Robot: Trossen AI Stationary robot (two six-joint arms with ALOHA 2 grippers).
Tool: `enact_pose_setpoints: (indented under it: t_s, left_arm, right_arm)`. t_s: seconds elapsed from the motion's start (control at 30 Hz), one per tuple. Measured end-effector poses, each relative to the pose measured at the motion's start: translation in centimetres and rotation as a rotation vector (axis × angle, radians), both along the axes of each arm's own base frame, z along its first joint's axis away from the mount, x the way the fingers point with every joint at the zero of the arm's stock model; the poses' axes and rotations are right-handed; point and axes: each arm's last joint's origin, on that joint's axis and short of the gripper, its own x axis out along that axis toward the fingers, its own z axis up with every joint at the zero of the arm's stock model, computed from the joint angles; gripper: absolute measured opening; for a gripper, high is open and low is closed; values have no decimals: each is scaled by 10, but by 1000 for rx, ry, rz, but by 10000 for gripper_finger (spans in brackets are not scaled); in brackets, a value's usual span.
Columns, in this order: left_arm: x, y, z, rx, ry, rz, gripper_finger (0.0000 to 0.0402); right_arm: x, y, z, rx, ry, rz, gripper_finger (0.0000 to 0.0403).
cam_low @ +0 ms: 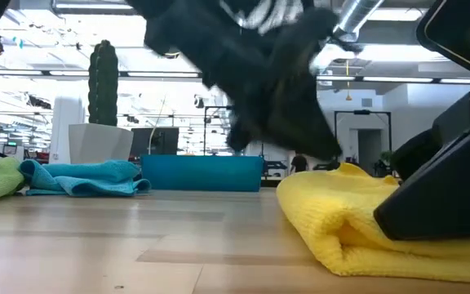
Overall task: Fold microfiber towels
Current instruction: Fold the yellow towel
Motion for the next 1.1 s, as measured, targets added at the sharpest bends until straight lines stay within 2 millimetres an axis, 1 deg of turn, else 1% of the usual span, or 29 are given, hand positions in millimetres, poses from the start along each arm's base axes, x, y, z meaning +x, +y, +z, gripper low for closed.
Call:
enact_pose_setpoints:
  t_s: [0.07, 0.13, 0.2, 0.3, 0.33, 0.43, 0.53, 0.73, 0.83, 0.87, 0.9, 0.97, 1.1]
  left_arm:
    - [0, 5, 14, 5, -35, 2, 57]
    - [-2, 7, 20, 5, -31, -26, 57]
    - [-5, 8, 27, 3, -31, -39, 57]
    - [-11, 7, 47, 6, -56, -36, 57]
    - [-14, 5, 52, 11, -56, -38, 57]
    - [-22, -3, 58, 40, -26, -59, 57]
    - [-31, -12, 63, 62, -1, -70, 57]
    - [-37, -30, 60, 47, 15, -58, 57]
    - [-42, -40, 58, 64, 17, -25, 57]
    - [-43, -43, 58, 70, 11, -15, 57]
    - [-44, -45, 59, 77, 5, -8, 57]
    - [-46, -50, 59, 94, -2, 4, 57]
    - [-49, -57, 59, 124, -20, 39, 57]
  right_arm:
    - [2, -2, 0, -3, 3, -5, 23]
    - [3, -3, 0, -9, 1, 0, 22]
    - [3, -3, 0, -12, 4, 4, 20]
    - [3, -3, 1, -11, 9, 11, 19]
    - [3, -3, 4, -1, 15, 15, 20]
    - [1, -6, 19, 9, 64, 24, 24]
    - [-7, -14, 39, -99, 108, 9, 25]
    - [-15, -28, 102, -257, 59, 57, 21]
    - [-21, -43, 126, -313, 71, 40, 23]
    - [-22, -50, 129, -337, 91, 12, 25]
    - [-23, -58, 130, -359, 109, -20, 26]
    - [-24, -75, 124, -385, 131, -74, 27]
    - [-29, -105, 96, -351, 108, -142, 23]
